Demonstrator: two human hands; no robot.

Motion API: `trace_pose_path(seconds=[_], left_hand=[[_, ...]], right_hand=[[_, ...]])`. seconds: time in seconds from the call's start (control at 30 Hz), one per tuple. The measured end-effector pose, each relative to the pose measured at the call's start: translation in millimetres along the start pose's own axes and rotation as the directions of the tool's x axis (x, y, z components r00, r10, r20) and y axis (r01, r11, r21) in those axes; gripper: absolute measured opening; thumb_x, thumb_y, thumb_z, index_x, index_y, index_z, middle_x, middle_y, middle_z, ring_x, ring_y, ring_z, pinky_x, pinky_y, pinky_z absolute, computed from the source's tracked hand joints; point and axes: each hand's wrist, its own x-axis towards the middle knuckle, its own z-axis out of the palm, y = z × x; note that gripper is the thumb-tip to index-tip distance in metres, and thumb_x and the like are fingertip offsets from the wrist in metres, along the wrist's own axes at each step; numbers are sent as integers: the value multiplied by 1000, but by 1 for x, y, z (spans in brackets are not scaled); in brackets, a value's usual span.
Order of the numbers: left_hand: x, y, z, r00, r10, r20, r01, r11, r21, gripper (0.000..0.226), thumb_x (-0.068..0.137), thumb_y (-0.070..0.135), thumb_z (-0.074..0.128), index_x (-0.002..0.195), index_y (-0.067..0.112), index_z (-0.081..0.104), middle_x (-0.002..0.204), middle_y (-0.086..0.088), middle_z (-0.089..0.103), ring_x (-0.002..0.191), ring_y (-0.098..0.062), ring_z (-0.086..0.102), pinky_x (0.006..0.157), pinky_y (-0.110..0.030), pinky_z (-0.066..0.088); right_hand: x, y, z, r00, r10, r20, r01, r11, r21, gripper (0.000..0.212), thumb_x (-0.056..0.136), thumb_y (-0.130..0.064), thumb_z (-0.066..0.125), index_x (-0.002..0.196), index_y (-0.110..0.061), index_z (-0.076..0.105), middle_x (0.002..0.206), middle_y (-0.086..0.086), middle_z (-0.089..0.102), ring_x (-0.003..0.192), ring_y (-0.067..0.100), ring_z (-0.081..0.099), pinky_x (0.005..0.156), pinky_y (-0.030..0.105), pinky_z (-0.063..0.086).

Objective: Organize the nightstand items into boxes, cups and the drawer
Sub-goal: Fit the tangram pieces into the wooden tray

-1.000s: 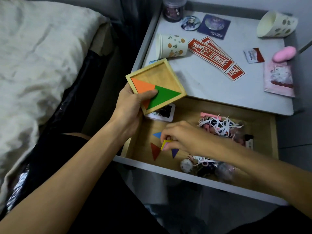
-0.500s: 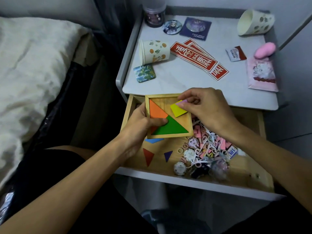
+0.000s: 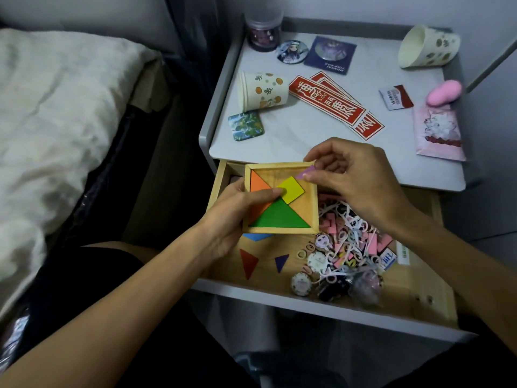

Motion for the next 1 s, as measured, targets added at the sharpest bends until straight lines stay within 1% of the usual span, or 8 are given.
trace_pose_path(seconds=[0.2,0.27,0.37,0.43,0.53,0.7,0.9,1.0], left_hand=[[2,-2,-1,995,18,-101,-12,998,62,49,75,2,77,122,-3,64,110,-19,73,106,-36,69,92,-39,58],[3,-3,-1,992,38,-118,-25,994,103,46,77,0,77,120,-2,64,109,-17,73,105,-36,69,93,-40,57],[3,-3,-1,992,49,-118,-32,990,135,47,76,0,78,120,-3,63,109,-18,73,106,-37,68,95,-43,56],[4,-4,-1,992,54,-118,-36,988,149,46,77,-1,78,121,-2,63,110,-18,73,106,-38,68,97,-46,54],[5,-4,-1,990,60,-128,-40,987,158,45,77,0,78,120,0,63,109,-17,73,105,-37,69,96,-45,55],[6,-3,-2,986,63,-152,-41,989,142,48,75,1,80,120,0,62,106,-15,74,100,-34,71,90,-40,58],[7,-3,-6,986,66,-156,-41,987,156,51,74,2,82,120,2,62,105,-13,75,99,-31,72,92,-43,57],[6,-1,-6,991,68,-113,-49,985,163,47,76,0,79,120,2,62,107,-13,75,100,-31,72,92,-41,57]], right_hand=[[-6,-2,4,946,-4,323,45,992,-119,11,78,-14,81,86,-18,74,72,-4,74,64,16,71,67,46,58],[-6,2,8,921,-16,390,91,981,-174,9,82,-13,78,89,-19,76,76,-7,74,68,10,71,68,42,59],[-5,3,11,899,-56,435,178,953,-245,9,82,-18,79,89,-22,77,73,-21,68,68,-6,64,66,13,50],[-4,5,14,881,-111,461,266,920,-287,9,80,-22,80,89,-24,78,79,-21,66,75,-6,61,70,16,46],[-5,8,17,870,-152,469,322,896,-308,11,80,-25,80,90,-23,79,90,-14,64,81,1,60,74,29,49],[-6,10,17,893,-174,416,312,904,-291,8,81,-20,79,89,-19,78,93,-10,61,79,-9,55,70,6,36],[-4,13,17,881,-165,444,316,904,-289,11,84,-22,76,94,-19,79,89,-11,62,78,-4,56,68,12,39],[-4,13,17,936,-210,283,288,918,-273,19,85,-18,75,104,-18,76,90,-8,57,75,-3,54,68,11,39]])
